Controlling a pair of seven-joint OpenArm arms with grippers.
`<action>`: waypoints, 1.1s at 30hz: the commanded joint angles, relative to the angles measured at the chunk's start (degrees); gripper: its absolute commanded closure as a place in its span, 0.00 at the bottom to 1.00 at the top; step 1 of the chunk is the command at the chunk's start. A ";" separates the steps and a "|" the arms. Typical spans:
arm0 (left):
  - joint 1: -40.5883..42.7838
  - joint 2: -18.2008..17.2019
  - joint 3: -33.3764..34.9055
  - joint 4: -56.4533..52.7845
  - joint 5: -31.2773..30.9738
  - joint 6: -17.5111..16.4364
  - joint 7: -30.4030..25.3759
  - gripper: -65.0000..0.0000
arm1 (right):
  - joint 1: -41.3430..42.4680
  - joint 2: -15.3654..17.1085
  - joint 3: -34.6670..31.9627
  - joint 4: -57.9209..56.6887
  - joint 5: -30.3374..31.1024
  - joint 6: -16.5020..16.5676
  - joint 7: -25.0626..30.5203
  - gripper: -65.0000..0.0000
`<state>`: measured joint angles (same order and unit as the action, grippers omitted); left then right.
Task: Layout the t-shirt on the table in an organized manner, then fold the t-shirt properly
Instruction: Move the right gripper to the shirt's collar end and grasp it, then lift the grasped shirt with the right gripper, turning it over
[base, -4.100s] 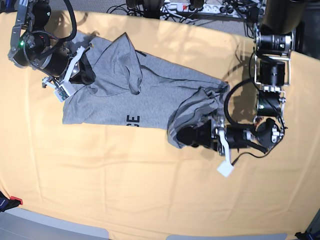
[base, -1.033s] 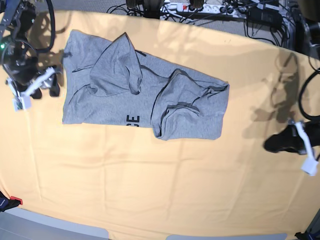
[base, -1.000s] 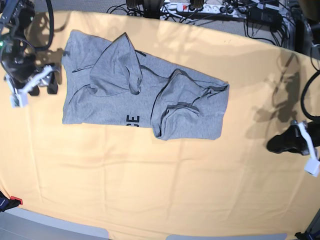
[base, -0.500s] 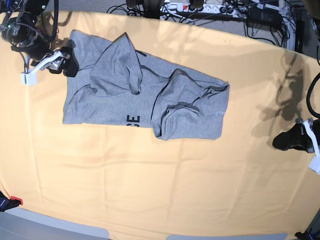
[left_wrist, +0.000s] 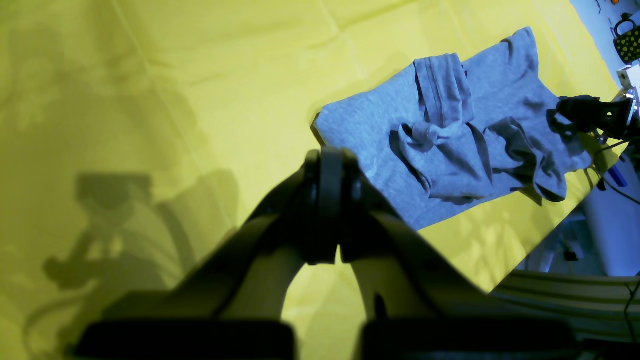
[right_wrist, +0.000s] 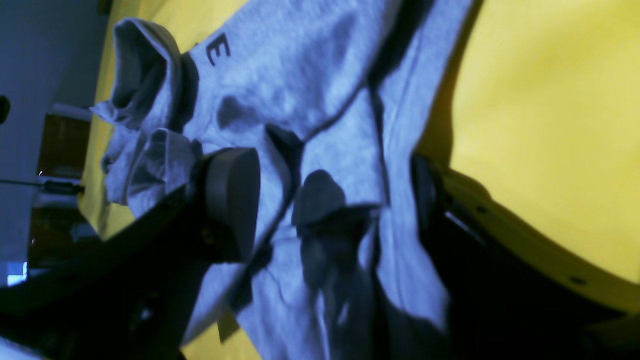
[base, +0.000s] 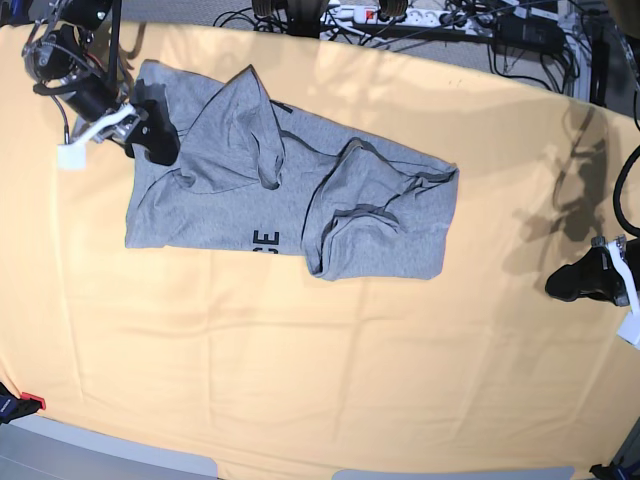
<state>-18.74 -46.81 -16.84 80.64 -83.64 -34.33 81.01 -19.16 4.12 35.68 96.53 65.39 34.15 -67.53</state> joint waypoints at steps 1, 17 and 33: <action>-1.25 -1.62 -0.59 0.83 -1.36 0.09 -1.01 1.00 | 0.85 0.24 -1.25 0.07 -0.66 0.39 -0.72 0.35; -1.22 -1.62 -0.59 0.83 -1.36 0.68 -1.01 1.00 | 8.92 -0.37 -8.17 0.24 -8.41 5.85 -4.68 1.00; -1.25 -1.60 -0.59 0.83 -1.36 0.46 -1.01 1.00 | 6.84 12.85 0.74 18.93 -8.63 5.85 -12.47 1.00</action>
<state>-18.74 -46.83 -16.84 80.64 -83.61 -33.65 81.01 -12.95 16.10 36.10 114.58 55.90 39.70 -81.25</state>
